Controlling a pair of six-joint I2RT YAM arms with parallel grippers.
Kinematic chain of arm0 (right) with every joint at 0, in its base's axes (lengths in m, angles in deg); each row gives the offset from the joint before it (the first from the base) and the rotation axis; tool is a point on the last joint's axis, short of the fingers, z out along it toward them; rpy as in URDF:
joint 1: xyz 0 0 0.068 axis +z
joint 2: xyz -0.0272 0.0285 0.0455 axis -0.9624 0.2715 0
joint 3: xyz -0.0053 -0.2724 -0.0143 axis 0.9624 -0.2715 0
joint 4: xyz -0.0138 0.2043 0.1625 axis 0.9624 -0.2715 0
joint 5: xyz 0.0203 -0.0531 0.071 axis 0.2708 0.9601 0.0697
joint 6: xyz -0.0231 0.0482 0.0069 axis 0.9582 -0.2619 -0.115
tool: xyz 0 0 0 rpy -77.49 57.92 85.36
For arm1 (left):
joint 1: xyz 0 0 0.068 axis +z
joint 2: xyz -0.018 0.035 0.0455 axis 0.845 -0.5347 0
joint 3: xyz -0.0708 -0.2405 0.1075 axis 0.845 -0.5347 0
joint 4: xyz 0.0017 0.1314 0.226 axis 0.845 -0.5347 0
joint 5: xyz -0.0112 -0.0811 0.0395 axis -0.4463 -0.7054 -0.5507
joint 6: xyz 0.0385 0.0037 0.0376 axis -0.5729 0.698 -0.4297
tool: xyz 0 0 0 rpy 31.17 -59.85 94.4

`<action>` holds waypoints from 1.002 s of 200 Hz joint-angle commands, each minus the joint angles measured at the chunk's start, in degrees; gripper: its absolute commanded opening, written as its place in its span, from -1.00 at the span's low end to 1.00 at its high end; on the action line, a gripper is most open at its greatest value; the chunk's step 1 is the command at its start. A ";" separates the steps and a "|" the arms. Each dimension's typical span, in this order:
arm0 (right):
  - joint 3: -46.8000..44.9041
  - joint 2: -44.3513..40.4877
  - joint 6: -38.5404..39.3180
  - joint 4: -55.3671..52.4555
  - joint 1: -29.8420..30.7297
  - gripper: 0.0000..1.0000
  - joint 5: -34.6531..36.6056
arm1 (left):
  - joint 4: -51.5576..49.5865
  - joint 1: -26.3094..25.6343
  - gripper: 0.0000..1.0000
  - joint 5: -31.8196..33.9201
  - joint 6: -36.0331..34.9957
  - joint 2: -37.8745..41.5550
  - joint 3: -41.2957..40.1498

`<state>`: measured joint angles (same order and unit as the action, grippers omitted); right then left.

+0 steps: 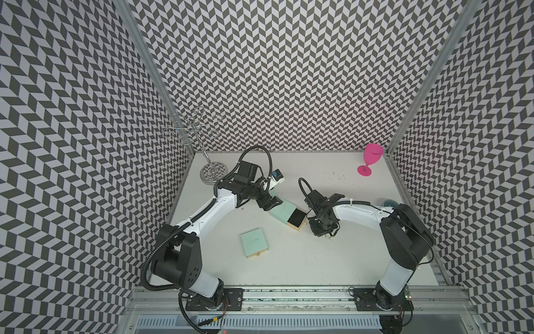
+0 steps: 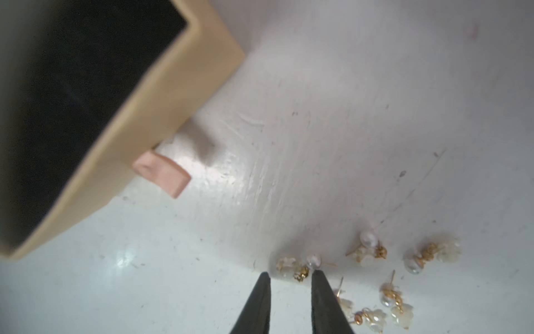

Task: Place the earrings into the drawer-style jewelry box
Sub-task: Pick up the earring from the center of the board.

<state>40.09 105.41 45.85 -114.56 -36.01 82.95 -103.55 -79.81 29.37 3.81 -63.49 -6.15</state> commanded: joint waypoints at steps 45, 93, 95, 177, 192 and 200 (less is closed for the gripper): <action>2.28 2.06 -0.93 -0.99 0.44 -0.47 2.18 | 1.10 -0.50 0.65 -0.06 -0.98 2.03 -0.92; 4.59 4.29 -0.70 -0.80 0.43 -0.53 2.00 | 1.28 -0.54 0.65 -0.06 -0.99 2.05 -0.88; 4.65 4.37 -0.70 -0.83 0.43 -0.54 2.01 | 1.28 -0.50 0.65 -0.04 -1.01 2.04 -0.88; 4.42 0.62 -1.33 -3.33 0.44 -0.52 3.77 | 0.71 -0.60 0.65 0.21 -1.26 2.24 -0.88; 4.19 0.97 -1.43 -3.50 0.46 -0.53 3.31 | 0.97 -0.68 0.65 0.12 -1.13 2.16 -1.01; 3.83 1.13 -1.47 -3.17 0.43 -0.54 2.90 | 1.02 -0.74 0.65 0.12 -1.08 2.08 -0.97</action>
<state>44.48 108.45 45.11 -116.98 -35.79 85.36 -103.18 -79.83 29.82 3.59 -62.79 -6.72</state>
